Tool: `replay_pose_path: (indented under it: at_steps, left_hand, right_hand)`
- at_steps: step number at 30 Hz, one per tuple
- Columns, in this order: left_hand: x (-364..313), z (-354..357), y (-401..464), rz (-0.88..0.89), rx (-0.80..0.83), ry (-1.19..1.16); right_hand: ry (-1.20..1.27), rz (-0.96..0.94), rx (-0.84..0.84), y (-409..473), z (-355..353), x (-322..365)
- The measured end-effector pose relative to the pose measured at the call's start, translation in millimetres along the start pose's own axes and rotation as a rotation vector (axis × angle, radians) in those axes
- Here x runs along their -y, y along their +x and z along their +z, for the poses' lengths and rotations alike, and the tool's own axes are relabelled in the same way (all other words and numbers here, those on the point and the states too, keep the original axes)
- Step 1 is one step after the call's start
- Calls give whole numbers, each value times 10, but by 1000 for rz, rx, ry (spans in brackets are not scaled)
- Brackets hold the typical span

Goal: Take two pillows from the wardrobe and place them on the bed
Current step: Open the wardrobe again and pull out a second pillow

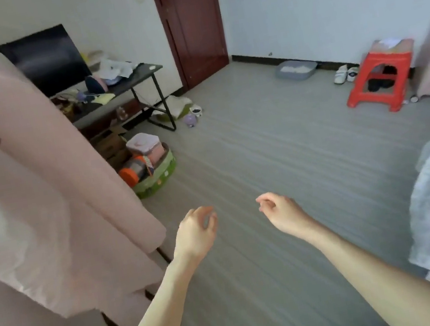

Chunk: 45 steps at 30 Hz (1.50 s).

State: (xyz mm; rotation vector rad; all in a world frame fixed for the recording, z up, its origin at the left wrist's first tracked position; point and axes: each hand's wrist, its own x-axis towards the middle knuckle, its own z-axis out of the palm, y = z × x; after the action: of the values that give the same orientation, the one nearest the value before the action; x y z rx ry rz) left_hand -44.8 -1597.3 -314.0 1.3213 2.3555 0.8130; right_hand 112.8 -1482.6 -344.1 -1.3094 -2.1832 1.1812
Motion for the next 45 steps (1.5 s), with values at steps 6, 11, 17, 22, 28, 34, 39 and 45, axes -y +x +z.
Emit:
replay_pose_path:
  at_steps: [6,11,17,22,28,34,39,45]
  left_hand:
    - [-885,797,1594,270,230,-63]
    - [-1780,1685,2622,394,351,-118]
    - [-3263,2370,3975,532,392,-188]
    - [-4015,2913,5010,579,407,-220]
    - [-4900,3792,6514,656,434,-186]
    - [-6302,4641,7894,814,491,-196]
    - [-7418,5490,8320,950,654,-215]
    - [-8826,6824,8622,1086,785,-190]
  right_hand:
    - [-20,223,-305,785,-1038,-618]
    - [5,332,-465,1515,-1890,-1309]
    - [16,417,-622,2473,-3238,-1808]
    - [47,441,-670,3369,-4070,-2201]
    - [59,451,-732,4723,-5051,-2857]
    - [42,556,-838,5852,-6372,-3394]
    - [45,703,-918,6095,-7268,-3969]
    - [63,800,-1056,6433,-8463,-5088]
